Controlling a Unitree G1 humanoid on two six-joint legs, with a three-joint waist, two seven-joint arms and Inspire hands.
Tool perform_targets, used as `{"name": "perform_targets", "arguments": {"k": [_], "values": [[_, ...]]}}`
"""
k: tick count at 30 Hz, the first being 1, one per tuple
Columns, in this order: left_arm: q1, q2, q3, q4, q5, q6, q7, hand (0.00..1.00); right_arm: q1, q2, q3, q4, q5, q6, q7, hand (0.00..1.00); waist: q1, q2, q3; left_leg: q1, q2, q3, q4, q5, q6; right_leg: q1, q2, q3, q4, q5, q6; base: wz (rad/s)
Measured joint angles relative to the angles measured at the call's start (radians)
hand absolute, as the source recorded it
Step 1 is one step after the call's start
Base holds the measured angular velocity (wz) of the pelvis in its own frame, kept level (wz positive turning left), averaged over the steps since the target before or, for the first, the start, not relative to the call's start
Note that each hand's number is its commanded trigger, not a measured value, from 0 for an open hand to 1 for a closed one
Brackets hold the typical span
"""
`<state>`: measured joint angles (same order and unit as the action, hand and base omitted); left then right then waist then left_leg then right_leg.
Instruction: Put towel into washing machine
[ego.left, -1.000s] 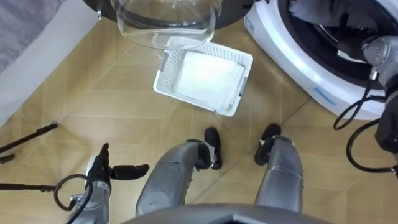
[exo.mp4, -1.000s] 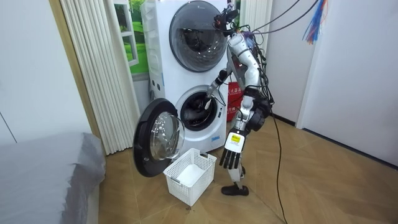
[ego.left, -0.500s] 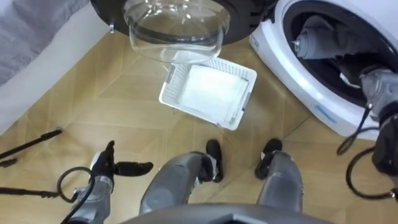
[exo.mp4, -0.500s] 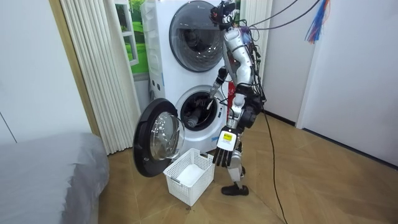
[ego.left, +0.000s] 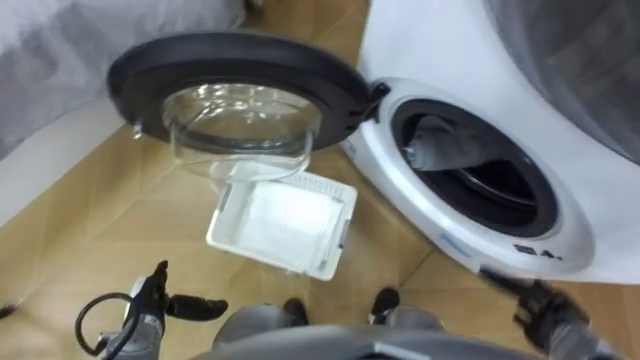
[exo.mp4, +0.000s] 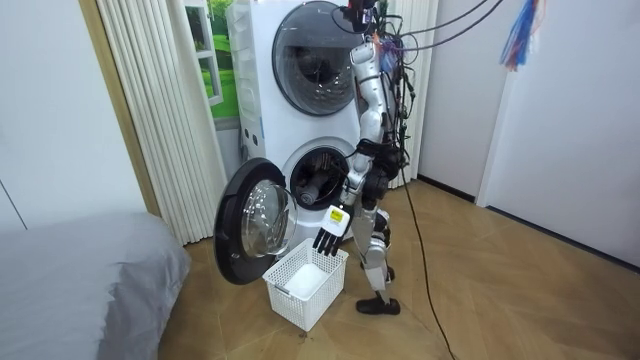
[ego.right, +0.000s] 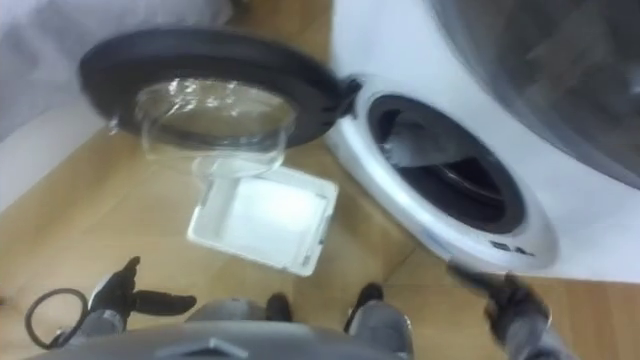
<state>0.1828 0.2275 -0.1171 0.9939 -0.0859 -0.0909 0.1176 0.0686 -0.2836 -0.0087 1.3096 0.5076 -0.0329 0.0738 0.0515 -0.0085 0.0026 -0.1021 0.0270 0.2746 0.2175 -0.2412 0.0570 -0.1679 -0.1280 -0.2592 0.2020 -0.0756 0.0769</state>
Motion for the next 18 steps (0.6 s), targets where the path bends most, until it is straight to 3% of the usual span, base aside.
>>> {"name": "perform_targets", "arguments": {"k": [2, 5, 9, 14, 18], "values": [[0.003, -0.007, -0.001, 0.018, 0.000, -0.003, 0.000, 0.00, 0.002, 0.019, 0.039, -0.024, -0.165, -0.003, -0.007, 0.00, 0.000, 0.010, 0.0014, 0.021, 0.008, 0.014, -0.014, 0.002, -0.007, 0.003, 0.013, 0.019, 0.000, 0.005, -0.008, -0.31], [0.009, -0.012, 0.000, 0.034, 0.000, -0.003, 0.001, 0.00, 0.009, 0.033, 0.076, -0.046, -0.276, -0.041, -0.006, 0.00, -0.005, 0.018, 0.0048, 0.059, 0.015, 0.017, -0.029, 0.008, -0.018, 0.031, 0.027, 0.023, -0.004, 0.006, -0.011, -0.06], [0.017, -0.030, 0.005, 0.054, 0.001, -0.003, -0.002, 0.00, 0.000, 0.047, 0.075, -0.048, -0.289, -0.053, -0.007, 0.00, -0.012, 0.013, 0.0051, 0.099, 0.016, 0.015, -0.051, 0.013, -0.027, 0.069, 0.034, 0.020, -0.021, 0.004, -0.014, 0.01], [0.027, -0.043, 0.047, 0.063, 0.014, -0.001, -0.003, 0.00, 0.015, 0.082, 0.075, -0.047, -0.295, -0.061, -0.006, 0.00, -0.021, -0.008, 0.0020, 0.115, 0.018, 0.015, -0.056, 0.014, -0.032, 0.085, 0.046, 0.031, -0.036, 0.003, -0.016, -0.03], [0.022, -0.058, 0.088, 0.076, 0.051, 0.005, -0.002, 0.00, 0.024, 0.092, 0.070, -0.047, -0.295, -0.063, -0.003, 0.00, -0.025, -0.006, 0.0042, 0.143, 0.019, 0.015, -0.067, 0.012, -0.035, 0.115, 0.049, 0.037, -0.055, 0.003, -0.016, -0.05]]}}
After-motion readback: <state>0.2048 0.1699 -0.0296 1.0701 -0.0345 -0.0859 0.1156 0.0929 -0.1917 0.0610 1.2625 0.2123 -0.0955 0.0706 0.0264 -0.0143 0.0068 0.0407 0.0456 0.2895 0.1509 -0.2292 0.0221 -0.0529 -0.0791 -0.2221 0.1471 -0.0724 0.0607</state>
